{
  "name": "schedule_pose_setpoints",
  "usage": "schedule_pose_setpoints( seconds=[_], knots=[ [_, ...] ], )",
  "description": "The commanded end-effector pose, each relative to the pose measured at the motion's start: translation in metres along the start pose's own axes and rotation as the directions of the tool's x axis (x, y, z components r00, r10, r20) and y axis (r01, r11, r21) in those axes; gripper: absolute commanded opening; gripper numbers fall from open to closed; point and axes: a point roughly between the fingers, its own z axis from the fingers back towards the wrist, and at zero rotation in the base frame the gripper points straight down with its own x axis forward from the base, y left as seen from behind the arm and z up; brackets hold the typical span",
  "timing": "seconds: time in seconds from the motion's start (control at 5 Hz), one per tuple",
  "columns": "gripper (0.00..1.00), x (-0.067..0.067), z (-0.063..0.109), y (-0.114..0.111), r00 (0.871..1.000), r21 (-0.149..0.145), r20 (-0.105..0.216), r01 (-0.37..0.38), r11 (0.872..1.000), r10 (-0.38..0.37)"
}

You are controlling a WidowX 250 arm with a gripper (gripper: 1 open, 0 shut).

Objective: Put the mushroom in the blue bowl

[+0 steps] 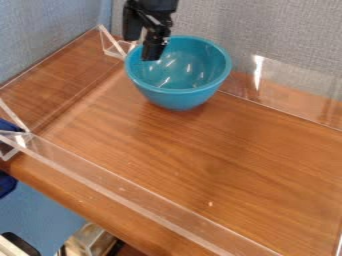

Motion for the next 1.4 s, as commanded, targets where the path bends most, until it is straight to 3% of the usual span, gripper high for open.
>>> schedule_pose_setpoints(
  seconds=[0.0,0.2,0.6,1.0,1.2],
  knots=[
    [1.0,0.008,0.035,0.01,0.995,0.039,0.075,-0.064,0.997,0.061],
    [1.0,0.02,0.031,0.018,0.992,0.019,0.064,-0.112,0.994,0.11],
    [1.0,-0.016,0.046,0.054,0.976,-0.01,0.08,-0.2,0.98,0.201],
    [1.0,0.008,0.063,0.04,0.992,-0.015,0.105,-0.068,0.998,0.069],
    [0.0,0.023,0.063,0.034,0.994,-0.016,0.109,0.011,1.0,-0.009]
  ],
)
